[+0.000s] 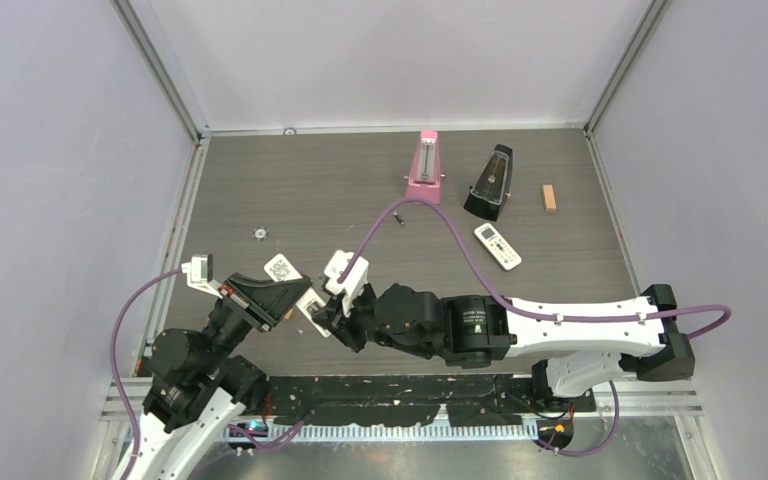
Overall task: Load the batteries into the remote control
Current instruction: Load the battery into the remote control.
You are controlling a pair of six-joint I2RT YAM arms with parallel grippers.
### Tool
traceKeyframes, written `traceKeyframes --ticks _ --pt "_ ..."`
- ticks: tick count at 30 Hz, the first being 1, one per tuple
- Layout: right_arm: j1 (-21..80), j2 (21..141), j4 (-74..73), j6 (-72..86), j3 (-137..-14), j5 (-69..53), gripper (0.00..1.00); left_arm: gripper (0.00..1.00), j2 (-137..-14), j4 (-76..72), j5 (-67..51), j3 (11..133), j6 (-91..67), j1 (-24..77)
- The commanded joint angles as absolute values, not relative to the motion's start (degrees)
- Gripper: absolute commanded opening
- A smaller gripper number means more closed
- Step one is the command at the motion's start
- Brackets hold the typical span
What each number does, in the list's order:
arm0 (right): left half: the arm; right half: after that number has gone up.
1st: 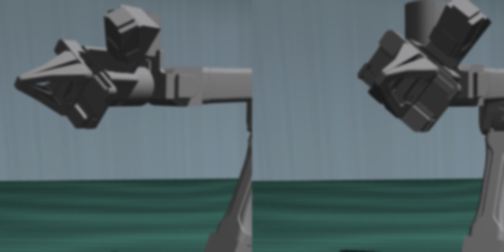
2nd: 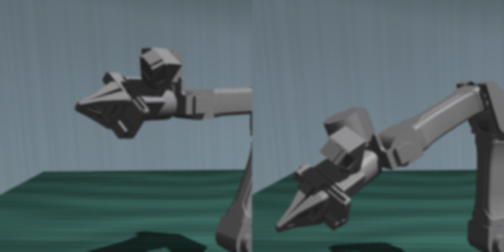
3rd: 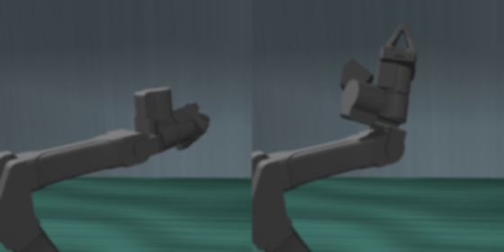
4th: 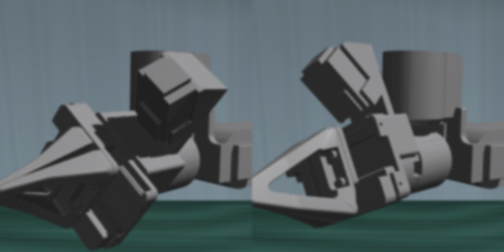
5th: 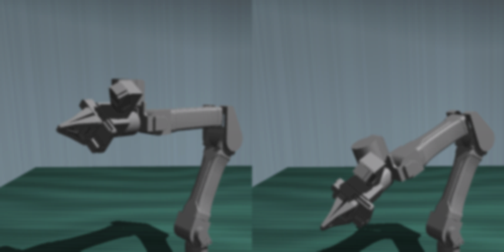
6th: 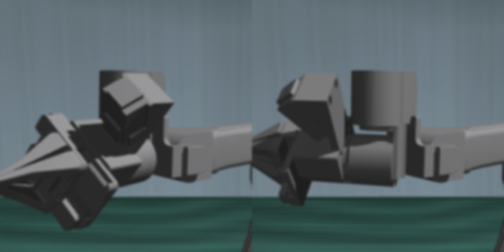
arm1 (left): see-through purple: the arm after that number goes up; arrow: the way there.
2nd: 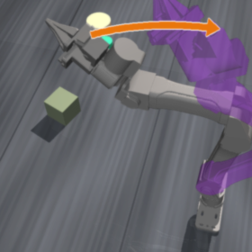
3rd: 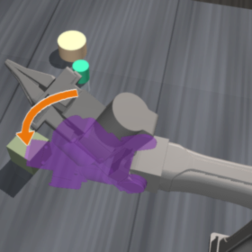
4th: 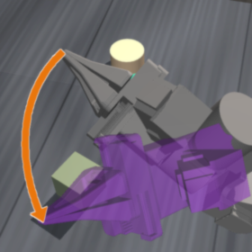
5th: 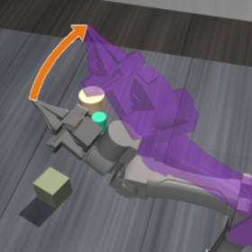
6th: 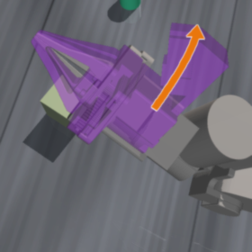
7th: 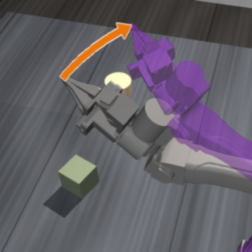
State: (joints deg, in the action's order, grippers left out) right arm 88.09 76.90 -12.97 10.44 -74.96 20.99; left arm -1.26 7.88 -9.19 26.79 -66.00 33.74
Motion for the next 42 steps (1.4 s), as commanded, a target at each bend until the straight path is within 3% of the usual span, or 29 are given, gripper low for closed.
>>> traceKeyframes --ticks 1,19,24,33,42 --pt "88.4 77.5 -13.3 10.6 -77.7 22.9 0.17 0.00 -0.8 1.4 -10.1 27.0 -67.9 33.6" --pt "88.4 74.8 -11.4 13.5 -77.8 24.2 0.37 0.00 -0.7 3.8 -9.1 26.3 -67.3 33.6" --pt "88.4 71.9 -11.3 17.4 -77.0 24.2 0.49 0.00 1.1 4.4 -9.0 26.3 -67.0 33.6" --pt "83.8 68.2 -11.9 32.4 -73.3 20.7 0.82 0.00 2.3 5.0 -9.5 25.8 -66.7 33.6" --pt "80.3 70.8 -10.1 38.3 -72.3 13.0 0.90 0.00 2.2 4.2 -11.2 25.8 -66.2 33.7"
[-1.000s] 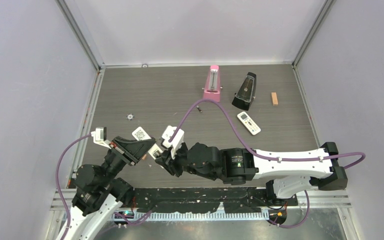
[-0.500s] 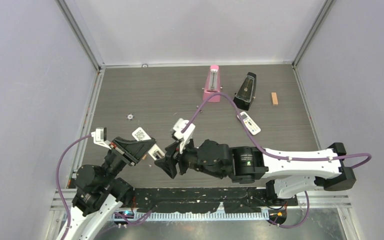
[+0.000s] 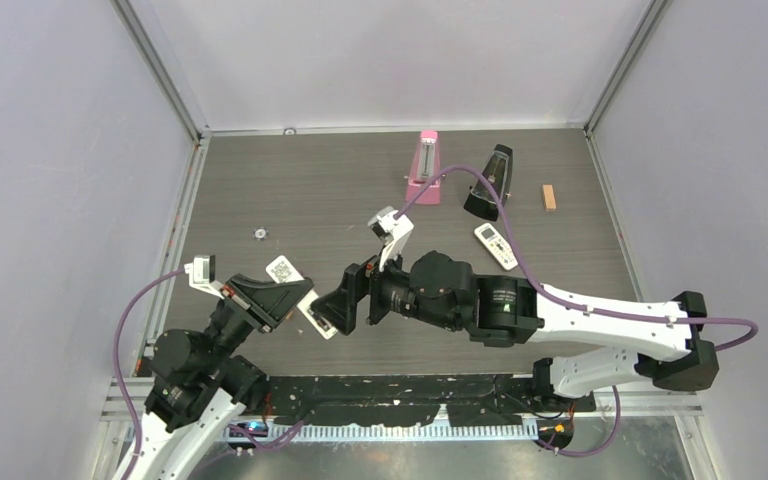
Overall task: Load the batteries into the remote control
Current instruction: Load the battery into the remote control.
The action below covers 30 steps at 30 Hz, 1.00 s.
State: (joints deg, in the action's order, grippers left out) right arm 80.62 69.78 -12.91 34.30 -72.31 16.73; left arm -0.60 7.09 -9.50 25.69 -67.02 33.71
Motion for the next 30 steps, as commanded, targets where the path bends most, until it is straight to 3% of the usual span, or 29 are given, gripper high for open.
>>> traceKeyframes --ticks 1,3,8,12,22,30 --pt "80.1 71.5 -9.9 38.4 -72.4 12.7 0.90 0.00 2.2 4.1 -11.3 25.7 -66.2 33.7" --pt "79.9 72.3 -9.3 38.9 -72.3 11.8 0.89 0.00 2.3 4.0 -11.5 25.8 -66.2 33.6" --pt "78.5 74.6 -7.9 41.6 -72.3 8.2 0.72 0.00 2.3 4.0 -11.9 26.1 -65.9 33.6" --pt "77.7 75.1 -6.5 43.0 -71.6 6.7 0.65 0.00 2.2 4.2 -12.3 26.4 -65.8 33.6" --pt "75.6 75.1 -4.8 44.8 -69.9 3.6 0.52 0.00 2.7 4.6 -12.3 26.4 -65.8 33.6" --pt "75.4 75.2 -5.1 43.2 -69.5 2.3 0.49 0.00 2.9 5.0 -10.6 26.8 -67.1 33.7"
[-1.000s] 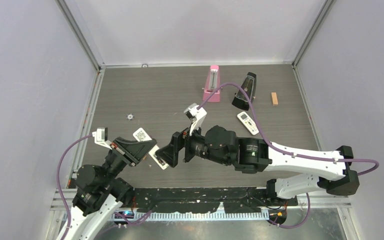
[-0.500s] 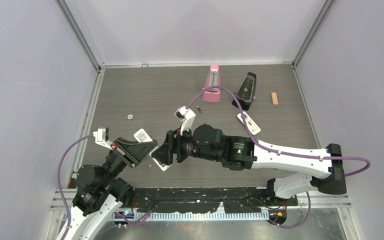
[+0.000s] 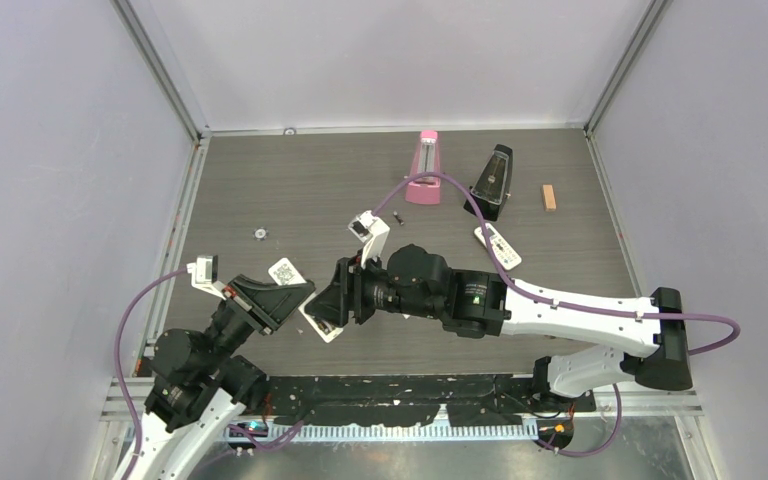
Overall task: Load the batteries into the remote control
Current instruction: Load the battery into the remote control.
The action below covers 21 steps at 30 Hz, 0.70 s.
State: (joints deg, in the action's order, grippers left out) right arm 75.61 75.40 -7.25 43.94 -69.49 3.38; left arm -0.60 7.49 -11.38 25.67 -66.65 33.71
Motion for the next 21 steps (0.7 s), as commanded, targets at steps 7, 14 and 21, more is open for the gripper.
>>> traceKeyframes --ticks 7,14,21 --pt "75.4 75.7 -4.9 42.9 -68.6 1.6 0.42 0.00 3.1 6.1 -8.7 27.8 -68.5 33.6" --pt "75.4 76.2 -4.0 42.7 -67.5 0.9 0.39 0.00 3.4 5.5 -7.4 27.9 -69.7 33.6" --pt "75.7 76.2 -3.2 40.9 -66.9 -1.4 0.40 0.00 3.6 6.3 -6.2 27.9 -72.0 33.6"
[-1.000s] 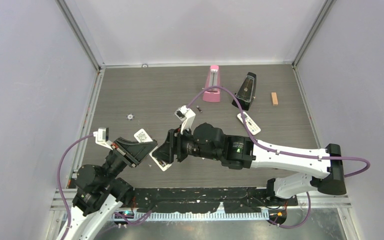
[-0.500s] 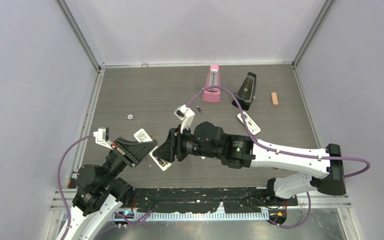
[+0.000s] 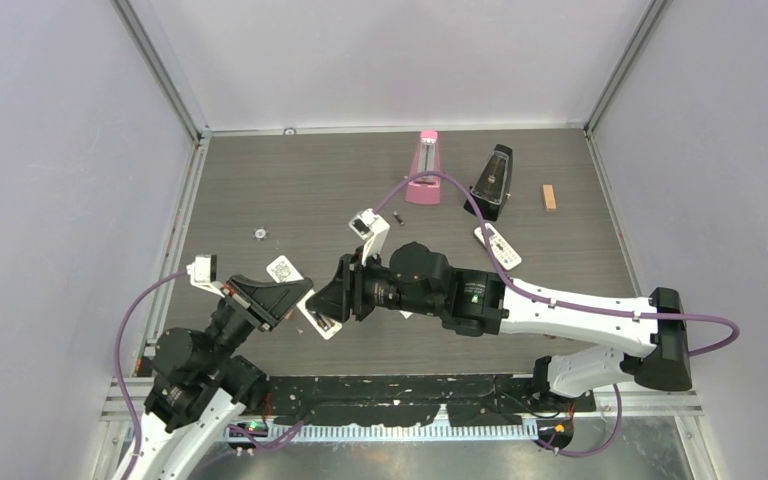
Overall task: Load the batteries into the remote control
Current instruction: Load the battery into the remote control.
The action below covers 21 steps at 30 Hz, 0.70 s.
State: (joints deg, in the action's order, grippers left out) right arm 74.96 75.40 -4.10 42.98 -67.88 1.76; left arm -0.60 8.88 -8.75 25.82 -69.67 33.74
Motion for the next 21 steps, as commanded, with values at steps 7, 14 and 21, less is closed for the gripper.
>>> traceKeyframes --ticks 7,14,21 --pt "76.3 76.9 -1.1 39.0 -66.1 -2.4 0.43 0.00 3.6 8.8 -5.7 28.3 -77.1 33.6" --pt "76.8 77.0 0.5 39.2 -65.0 -2.6 0.43 0.00 3.9 8.8 -5.3 28.3 -79.0 33.6" --pt "76.8 75.6 3.2 40.5 -64.3 -3.0 0.54 0.00 4.1 9.3 -6.2 28.2 -76.7 33.7"
